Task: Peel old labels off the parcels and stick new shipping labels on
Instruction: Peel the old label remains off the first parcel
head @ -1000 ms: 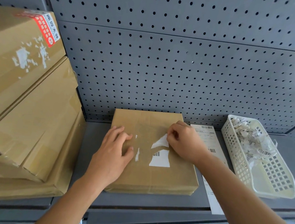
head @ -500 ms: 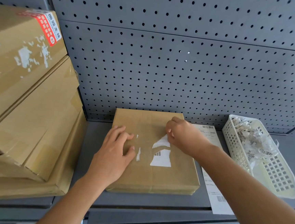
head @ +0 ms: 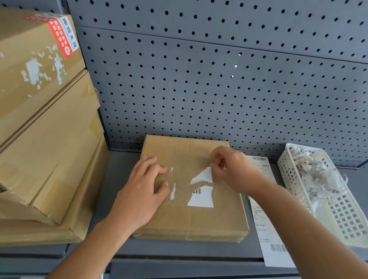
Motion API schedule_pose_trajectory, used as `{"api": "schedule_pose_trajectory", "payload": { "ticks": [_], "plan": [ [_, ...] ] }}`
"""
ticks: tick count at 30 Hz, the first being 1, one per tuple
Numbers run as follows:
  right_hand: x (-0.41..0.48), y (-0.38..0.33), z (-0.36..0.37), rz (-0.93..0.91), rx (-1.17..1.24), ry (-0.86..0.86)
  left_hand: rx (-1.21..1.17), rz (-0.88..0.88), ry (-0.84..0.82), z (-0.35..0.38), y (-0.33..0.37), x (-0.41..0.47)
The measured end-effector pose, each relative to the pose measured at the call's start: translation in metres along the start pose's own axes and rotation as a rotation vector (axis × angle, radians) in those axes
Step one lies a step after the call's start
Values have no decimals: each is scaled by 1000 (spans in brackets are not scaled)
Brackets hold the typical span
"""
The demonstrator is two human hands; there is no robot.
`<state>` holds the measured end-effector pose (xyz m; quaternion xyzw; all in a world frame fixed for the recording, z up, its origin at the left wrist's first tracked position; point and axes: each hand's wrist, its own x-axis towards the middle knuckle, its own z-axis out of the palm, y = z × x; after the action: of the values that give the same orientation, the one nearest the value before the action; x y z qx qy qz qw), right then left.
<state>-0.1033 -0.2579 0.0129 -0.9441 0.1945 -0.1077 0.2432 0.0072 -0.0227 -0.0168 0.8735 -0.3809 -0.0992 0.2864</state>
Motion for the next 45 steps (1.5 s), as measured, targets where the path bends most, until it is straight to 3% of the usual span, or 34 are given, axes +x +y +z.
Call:
{"api": "schedule_pose_trajectory", "payload": {
  "ticks": [8,13,18,30,37,42,45],
  "plan": [
    [-11,-5,12,-63,-56,39,-7,1,6,2,-2,1],
    [-25,-14,2,62,188,-24,-11,2,3,2,-3,1],
    [-34,-20,-2,145,690,58,-4,-5,-8,1,-2,1],
    [-27,-22,11,131,105,31,-2,8,4,2,-3,1],
    [-36,-19,3,122,300,2,0,7,3,2,-3,1],
    [-38,-21,-10,168,684,133,-7,7,-3,2,-5,2],
    [-39,-18,-10,190,689,121,-4,14,3,3,-5,2]
  ]
}}
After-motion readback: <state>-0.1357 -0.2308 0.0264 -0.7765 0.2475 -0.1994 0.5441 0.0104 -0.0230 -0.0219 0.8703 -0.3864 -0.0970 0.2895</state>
